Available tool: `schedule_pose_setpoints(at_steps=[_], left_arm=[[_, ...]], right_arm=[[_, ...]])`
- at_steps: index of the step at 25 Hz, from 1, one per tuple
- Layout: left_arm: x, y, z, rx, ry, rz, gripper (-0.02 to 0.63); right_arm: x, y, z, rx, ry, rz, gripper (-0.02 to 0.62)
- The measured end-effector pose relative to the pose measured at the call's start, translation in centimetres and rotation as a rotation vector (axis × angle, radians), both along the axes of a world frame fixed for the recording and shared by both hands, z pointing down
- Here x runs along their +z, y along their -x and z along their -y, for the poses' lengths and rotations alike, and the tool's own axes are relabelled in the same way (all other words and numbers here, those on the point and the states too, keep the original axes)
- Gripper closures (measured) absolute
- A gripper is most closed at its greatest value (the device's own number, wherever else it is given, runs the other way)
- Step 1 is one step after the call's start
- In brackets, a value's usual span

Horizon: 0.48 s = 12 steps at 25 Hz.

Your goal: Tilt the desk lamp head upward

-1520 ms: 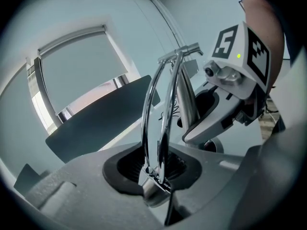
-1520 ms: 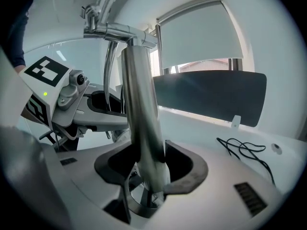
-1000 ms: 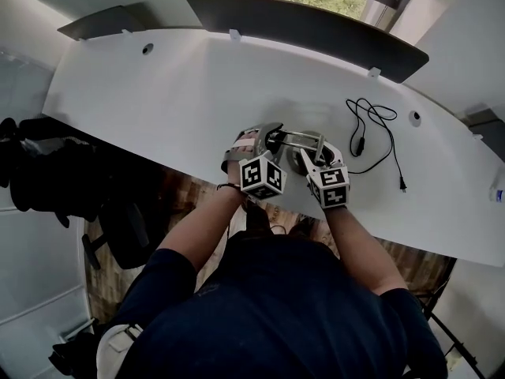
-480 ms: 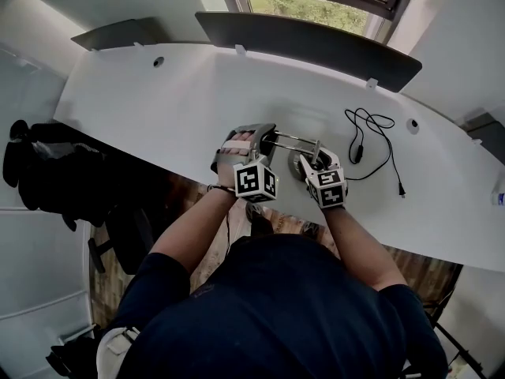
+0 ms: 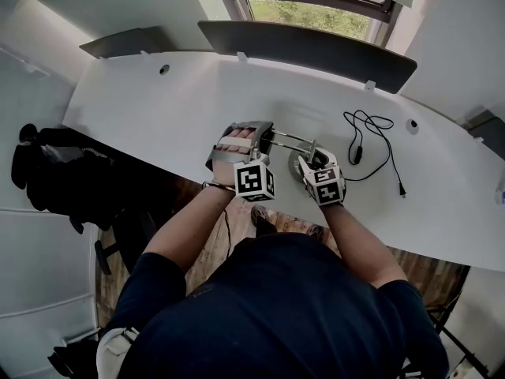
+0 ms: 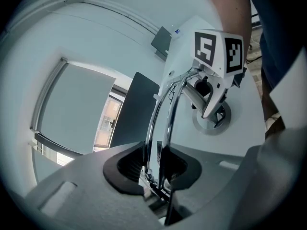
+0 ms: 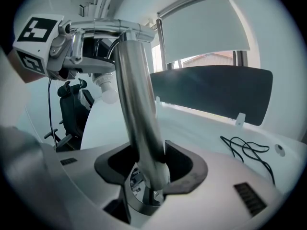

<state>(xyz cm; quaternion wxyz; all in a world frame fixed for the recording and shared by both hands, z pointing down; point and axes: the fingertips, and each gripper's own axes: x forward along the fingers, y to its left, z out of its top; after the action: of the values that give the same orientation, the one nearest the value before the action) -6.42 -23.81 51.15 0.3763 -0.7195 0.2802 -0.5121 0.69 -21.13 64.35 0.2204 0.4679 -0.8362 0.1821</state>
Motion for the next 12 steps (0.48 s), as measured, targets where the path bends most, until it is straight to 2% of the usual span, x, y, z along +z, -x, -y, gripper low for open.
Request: schedule_pose_setpoints(at_steps=[12], left_arm=[[-2.3,-0.9,-0.6,0.016,-0.047,0.201,0.523]], right_arm=[[0.3,0.0,-0.3,-0.02,-0.013,-0.062,0.413]])
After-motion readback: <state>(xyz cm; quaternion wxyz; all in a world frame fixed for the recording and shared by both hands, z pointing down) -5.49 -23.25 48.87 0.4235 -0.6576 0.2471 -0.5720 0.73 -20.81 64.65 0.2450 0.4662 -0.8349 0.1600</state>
